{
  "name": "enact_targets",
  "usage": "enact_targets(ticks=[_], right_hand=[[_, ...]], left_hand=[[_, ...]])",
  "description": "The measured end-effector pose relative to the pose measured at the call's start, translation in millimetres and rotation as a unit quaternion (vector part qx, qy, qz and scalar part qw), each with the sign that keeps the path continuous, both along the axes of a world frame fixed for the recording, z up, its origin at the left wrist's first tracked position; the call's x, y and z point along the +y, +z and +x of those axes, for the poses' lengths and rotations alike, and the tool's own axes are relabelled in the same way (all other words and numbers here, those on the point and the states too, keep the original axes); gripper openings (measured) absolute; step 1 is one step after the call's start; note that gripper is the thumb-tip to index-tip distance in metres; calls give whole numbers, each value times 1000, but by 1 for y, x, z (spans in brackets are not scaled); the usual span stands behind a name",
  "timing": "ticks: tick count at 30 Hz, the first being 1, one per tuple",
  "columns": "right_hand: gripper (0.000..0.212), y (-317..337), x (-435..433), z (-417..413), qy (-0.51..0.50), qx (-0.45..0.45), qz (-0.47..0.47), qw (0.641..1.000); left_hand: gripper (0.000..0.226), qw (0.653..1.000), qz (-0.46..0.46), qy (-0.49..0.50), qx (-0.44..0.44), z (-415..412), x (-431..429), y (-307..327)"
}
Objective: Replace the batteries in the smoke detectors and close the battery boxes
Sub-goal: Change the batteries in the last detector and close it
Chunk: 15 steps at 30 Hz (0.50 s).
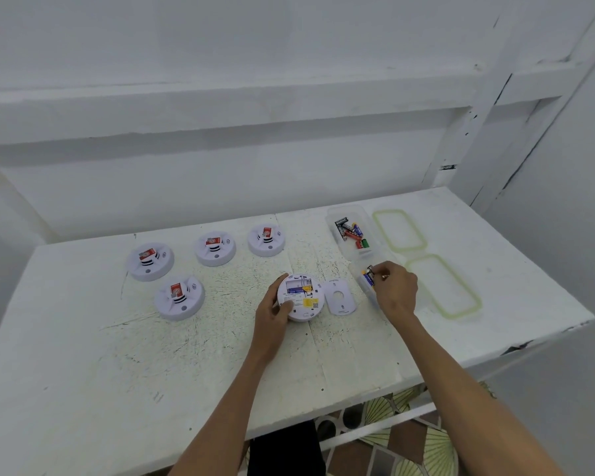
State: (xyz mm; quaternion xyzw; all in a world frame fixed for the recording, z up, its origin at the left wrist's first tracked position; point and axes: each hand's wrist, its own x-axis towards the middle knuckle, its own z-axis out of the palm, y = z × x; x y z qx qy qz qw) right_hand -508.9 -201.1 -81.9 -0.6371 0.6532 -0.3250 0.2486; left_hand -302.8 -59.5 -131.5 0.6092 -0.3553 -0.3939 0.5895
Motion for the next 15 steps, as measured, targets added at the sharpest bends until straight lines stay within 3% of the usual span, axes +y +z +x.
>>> enact_targets(ticks=[5,8,15], right_hand=[[23,7,7,16,38,49,-76,995],[17,18,17,32,85,29,-95,991],[13,21,38,61,150,-26,-3,988]], left_hand=[[61,1000,0,-1,-1,1,1,1],[61,1000,2,-1,-4,1,0,0],[60,1000,-13,1,-15,0,1,3]])
